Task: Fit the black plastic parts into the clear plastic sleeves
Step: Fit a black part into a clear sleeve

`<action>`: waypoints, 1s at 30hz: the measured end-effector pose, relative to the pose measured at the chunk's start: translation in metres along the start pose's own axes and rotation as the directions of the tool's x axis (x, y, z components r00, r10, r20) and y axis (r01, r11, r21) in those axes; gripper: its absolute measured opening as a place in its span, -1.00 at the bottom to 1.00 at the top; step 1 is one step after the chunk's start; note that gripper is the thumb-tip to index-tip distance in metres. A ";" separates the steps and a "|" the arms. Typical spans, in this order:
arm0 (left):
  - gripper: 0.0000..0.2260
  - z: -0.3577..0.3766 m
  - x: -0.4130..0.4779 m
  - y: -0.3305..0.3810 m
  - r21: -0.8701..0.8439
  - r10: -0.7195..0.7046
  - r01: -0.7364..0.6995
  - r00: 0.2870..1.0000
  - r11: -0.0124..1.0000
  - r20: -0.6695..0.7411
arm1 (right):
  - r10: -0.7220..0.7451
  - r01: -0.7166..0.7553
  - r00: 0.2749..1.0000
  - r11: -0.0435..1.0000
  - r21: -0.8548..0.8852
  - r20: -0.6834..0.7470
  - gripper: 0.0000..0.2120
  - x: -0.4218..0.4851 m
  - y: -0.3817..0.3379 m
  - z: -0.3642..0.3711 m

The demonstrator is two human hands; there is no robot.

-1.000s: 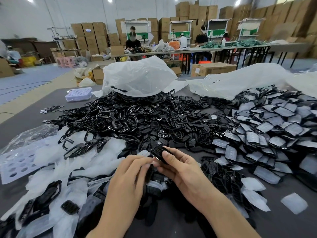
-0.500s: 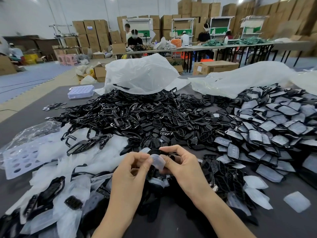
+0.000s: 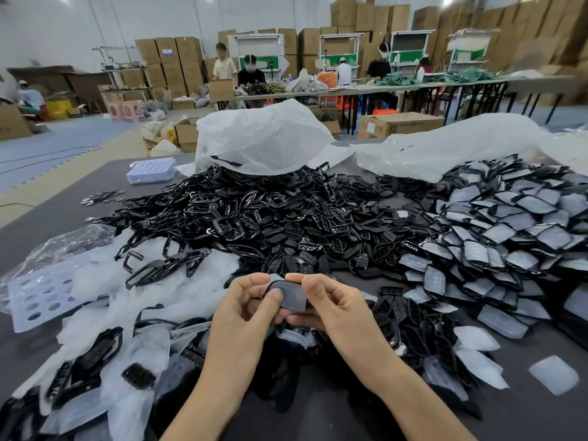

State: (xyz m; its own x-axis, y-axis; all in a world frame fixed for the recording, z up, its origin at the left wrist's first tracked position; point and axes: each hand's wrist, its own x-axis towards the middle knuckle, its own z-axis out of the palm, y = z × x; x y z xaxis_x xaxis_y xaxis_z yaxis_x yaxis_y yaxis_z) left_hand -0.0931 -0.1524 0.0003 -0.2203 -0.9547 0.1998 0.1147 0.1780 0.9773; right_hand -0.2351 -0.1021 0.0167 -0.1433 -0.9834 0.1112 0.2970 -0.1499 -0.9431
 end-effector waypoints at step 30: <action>-0.87 0.003 -0.004 0.002 0.115 0.069 -0.073 0.997 0.991 0.038 | 0.066 -0.058 0.995 0.992 0.112 -0.070 -0.79 0.009 0.010 -0.005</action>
State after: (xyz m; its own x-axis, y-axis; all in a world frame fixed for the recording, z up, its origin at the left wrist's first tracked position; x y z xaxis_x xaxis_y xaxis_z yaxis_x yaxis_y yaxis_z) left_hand -0.0949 -0.1479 0.0017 -0.2483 -0.9304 0.2695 0.0183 0.2736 0.9617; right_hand -0.2381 -0.1115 0.0066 -0.1895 -0.9815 0.0262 0.4089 -0.1031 -0.9067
